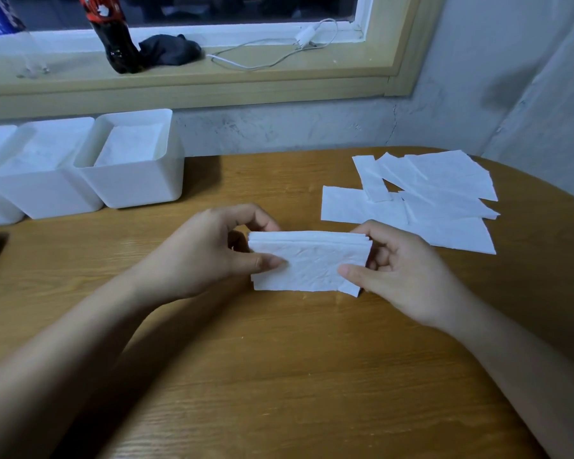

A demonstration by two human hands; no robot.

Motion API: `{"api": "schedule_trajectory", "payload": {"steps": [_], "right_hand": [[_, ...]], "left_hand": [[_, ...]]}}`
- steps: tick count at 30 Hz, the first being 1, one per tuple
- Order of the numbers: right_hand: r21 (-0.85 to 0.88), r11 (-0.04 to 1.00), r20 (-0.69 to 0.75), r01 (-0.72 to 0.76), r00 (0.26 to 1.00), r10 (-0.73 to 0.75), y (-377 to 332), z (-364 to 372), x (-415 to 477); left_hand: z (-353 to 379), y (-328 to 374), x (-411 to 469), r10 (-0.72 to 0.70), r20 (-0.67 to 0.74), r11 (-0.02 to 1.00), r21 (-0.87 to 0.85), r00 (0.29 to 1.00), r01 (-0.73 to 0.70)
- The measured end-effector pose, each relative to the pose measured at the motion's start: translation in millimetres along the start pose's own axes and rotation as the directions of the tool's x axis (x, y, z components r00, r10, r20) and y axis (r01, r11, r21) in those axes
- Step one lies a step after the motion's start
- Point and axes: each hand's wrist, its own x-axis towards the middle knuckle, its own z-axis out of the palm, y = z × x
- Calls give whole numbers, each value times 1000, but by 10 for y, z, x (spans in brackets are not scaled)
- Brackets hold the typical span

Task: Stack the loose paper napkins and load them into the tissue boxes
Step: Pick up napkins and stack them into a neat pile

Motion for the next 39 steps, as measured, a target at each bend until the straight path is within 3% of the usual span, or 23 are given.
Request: {"api": "schedule_trajectory", "payload": {"steps": [4, 10, 17, 24, 29, 39], "right_hand": [[21, 999, -30, 30, 999, -29, -41, 16, -15], [-114, 993, -19, -23, 1000, 21, -42, -14, -30], [-218, 975, 3, 50, 999, -50, -64, 47, -46], [-211, 977, -38, 30, 999, -39, -58, -37, -37], [-233, 972, -26, 31, 999, -38, -88, -17, -48], [-207, 977, -30, 44, 998, -51, -39, -36, -36]], "left_hand": [[39, 30, -8, 15, -35, 999, -28, 999, -16], [39, -5, 4, -50, -24, 999, 22, 998, 50], [121, 8, -6, 0, -40, 999, 52, 999, 2], [34, -35, 0, 19, -76, 994, 108, 997, -11], [15, -42, 50, 56, 23, 996, 66, 998, -57], [13, -90, 72, 154, -48, 978, 151, 987, -145]]}}
